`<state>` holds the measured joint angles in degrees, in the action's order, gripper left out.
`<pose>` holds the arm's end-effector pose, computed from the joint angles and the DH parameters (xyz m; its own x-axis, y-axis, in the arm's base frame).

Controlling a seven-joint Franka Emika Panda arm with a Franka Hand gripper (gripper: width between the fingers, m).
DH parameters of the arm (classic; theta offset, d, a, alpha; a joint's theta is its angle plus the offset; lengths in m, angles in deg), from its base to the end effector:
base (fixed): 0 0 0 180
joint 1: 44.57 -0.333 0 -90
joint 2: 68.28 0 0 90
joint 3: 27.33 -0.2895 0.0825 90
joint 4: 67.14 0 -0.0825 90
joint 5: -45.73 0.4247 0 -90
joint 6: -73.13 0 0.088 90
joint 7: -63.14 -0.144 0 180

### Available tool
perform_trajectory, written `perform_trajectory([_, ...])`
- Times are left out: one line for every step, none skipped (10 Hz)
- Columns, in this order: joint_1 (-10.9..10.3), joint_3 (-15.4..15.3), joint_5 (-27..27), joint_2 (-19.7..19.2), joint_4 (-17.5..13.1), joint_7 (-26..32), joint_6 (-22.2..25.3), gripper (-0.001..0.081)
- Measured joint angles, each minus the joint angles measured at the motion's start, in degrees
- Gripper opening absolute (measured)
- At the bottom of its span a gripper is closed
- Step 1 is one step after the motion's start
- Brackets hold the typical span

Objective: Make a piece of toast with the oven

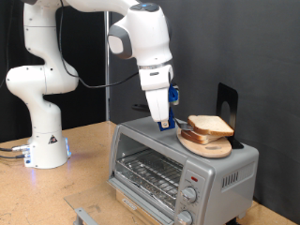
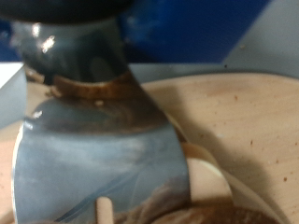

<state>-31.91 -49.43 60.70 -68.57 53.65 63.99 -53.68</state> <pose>0.5826 0.1132 0.3411 0.9960 0.0231 0.0858 0.0417 -0.9742 -0.2219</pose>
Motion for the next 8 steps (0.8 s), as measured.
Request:
perform_trajectory([0.0, -0.1, 0.0, -0.2, -0.3, 0.0, 0.0, 0.0393])
perform_trajectory([0.0, -0.2, 0.2, -0.3, -0.3, 0.0, 0.0, 0.0393])
perform_trajectory([0.0, -0.2, 1.2, -0.3, -0.3, 0.4, -0.1, 0.0393])
perform_trajectory([0.1, -0.2, 2.1, -0.3, -0.3, 1.4, 0.1, 0.0393])
perform_trajectory([0.2, 0.0, 3.0, -0.2, -0.2, 2.7, 0.2, 0.0393])
perform_trajectory([0.2, 0.2, 4.3, 0.0, -0.1, 3.9, 0.2, 0.0393])
perform_trajectory([0.2, 0.5, 5.4, 0.2, 0.0, 4.9, 0.2, 0.0393])
perform_trajectory([0.4, 0.7, 6.5, 0.4, 0.1, 5.7, 0.2, 0.0393])
